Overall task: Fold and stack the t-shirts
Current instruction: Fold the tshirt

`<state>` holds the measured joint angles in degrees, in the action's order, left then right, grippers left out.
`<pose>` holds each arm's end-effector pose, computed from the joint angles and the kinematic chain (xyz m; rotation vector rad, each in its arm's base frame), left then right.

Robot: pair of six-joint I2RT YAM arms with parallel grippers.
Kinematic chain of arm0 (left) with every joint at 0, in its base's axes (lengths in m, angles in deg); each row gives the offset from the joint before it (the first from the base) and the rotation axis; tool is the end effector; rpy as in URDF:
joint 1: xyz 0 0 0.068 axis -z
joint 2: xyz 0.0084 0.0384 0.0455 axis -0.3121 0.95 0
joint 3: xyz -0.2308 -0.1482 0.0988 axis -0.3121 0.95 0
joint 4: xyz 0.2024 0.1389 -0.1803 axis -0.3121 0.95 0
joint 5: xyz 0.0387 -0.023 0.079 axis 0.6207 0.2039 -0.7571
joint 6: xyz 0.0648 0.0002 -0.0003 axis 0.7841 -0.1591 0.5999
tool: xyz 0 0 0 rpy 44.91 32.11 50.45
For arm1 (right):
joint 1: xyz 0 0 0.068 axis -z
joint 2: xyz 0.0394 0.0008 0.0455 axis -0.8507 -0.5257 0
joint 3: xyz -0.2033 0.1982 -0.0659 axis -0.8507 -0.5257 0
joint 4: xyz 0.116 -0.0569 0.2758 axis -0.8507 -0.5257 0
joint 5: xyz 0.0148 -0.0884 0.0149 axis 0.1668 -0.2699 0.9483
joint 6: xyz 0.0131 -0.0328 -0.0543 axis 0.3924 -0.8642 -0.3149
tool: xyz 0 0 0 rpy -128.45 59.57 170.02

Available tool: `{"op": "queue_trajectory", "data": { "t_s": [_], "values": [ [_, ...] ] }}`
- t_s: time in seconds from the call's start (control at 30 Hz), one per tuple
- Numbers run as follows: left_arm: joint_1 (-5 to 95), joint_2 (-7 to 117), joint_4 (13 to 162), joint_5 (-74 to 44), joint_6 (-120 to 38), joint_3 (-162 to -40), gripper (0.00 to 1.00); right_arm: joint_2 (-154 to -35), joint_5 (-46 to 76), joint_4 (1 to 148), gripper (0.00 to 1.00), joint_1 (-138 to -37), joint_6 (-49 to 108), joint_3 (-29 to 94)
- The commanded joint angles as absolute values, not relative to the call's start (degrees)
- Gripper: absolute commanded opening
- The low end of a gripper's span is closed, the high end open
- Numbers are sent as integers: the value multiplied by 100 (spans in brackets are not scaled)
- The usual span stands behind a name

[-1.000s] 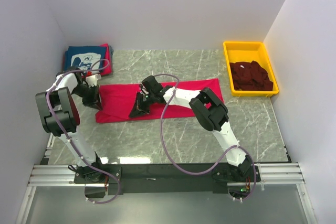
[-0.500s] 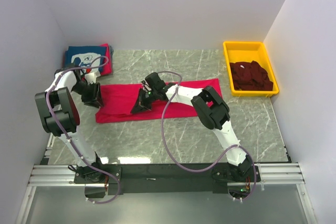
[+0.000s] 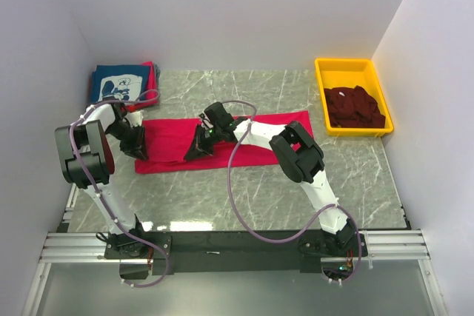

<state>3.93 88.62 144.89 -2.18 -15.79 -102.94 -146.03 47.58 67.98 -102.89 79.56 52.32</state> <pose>0.3783 0.0773 0.1437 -0.0133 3.0005 -0.5422 0.3757 0.4170 0.1167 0.1236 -2.7126 -1.5058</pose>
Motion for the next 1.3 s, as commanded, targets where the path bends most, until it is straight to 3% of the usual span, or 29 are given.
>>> {"op": "queue_trajectory", "data": {
  "t_s": [0.0, 0.2, 0.27, 0.33, 0.37, 0.5, 0.8, 1.07, 1.27],
  "values": [
    [439, 8840, 14429, -249, -1570, -10365, 19, -14450, 4884, 6940, 0, -10285, 7944, 5326],
    [439, 8822, 14604, -258, -1553, -10637, 1, -14459, 4937, 6940, 0, -10258, 7909, 5405],
    [430, 8822, 14666, -328, -1570, -10804, 1, -14433, 4911, 6861, 0, -10223, 7786, 5510],
    [439, 8849, 14771, -407, -1561, -10979, 4, -14407, 4919, 6843, 0, -10171, 7742, 5571],
    [439, 8857, 14798, -416, -1561, -11033, 16, -14398, 4928, 6835, 0, -10162, 7733, 5581],
    [439, 9015, 14903, -460, -1553, -11191, 32, -14433, 4981, 6870, 0, -10144, 7750, 5581],
    [456, 9104, 14895, -355, -1518, -11042, 38, -14459, 5034, 6966, 0, -10153, 7847, 5475],
    [518, 9077, 14868, -311, -1518, -10945, 22, -14450, 5034, 6984, 0, -10153, 7873, 5422],
    [544, 9077, 14850, -372, -1509, -10875, 34, -14450, 5034, 7002, 0, -10153, 7882, 5422]
  ]
}}
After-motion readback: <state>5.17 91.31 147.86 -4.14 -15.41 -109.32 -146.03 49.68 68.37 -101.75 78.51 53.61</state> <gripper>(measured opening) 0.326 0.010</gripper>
